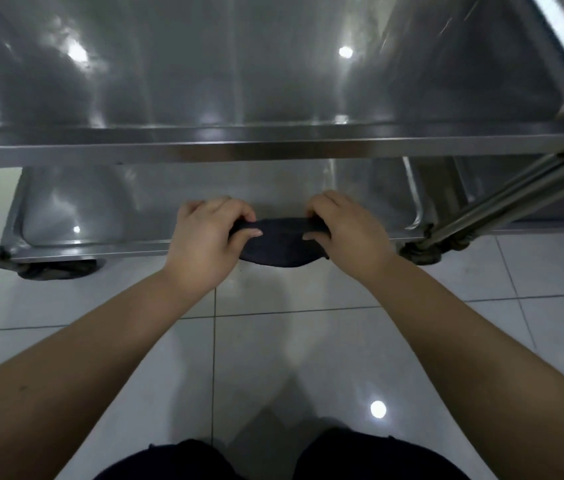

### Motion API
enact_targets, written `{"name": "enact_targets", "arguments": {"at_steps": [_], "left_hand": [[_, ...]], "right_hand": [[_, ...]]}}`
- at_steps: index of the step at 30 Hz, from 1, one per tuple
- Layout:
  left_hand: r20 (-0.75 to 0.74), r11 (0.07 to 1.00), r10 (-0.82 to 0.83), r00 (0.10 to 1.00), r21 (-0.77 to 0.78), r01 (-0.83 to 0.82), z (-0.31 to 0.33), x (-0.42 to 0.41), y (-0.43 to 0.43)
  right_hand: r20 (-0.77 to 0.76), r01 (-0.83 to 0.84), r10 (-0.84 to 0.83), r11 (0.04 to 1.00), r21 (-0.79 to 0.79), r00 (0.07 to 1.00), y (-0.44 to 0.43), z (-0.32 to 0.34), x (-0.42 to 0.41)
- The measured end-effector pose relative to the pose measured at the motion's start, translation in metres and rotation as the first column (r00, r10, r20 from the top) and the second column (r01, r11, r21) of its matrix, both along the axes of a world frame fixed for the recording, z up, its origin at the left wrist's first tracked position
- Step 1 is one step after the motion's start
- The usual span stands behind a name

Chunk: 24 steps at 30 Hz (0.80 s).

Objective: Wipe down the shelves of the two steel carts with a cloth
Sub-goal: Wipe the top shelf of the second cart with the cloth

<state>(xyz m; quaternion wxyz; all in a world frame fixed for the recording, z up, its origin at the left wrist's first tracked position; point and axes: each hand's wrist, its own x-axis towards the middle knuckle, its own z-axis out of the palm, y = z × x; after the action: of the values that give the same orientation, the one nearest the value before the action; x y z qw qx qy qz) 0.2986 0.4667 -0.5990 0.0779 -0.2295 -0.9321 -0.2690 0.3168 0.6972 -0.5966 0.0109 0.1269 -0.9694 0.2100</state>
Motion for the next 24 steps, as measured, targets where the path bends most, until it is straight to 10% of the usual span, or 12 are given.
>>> {"name": "enact_targets", "arguments": {"at_steps": [10,24], "left_hand": [[0.004,0.910,-0.246,0.969,-0.344,0.232,0.100,0.036,0.021],[0.250,0.983,-0.113,0.962,-0.113,0.145,0.393,0.118,0.079]], "right_hand": [[-0.120,0.011,0.004,0.992,0.125,0.993,0.007,0.097,0.062],[-0.138,0.398,-0.440,0.882,-0.252,0.887,0.030,0.373,0.170]]}}
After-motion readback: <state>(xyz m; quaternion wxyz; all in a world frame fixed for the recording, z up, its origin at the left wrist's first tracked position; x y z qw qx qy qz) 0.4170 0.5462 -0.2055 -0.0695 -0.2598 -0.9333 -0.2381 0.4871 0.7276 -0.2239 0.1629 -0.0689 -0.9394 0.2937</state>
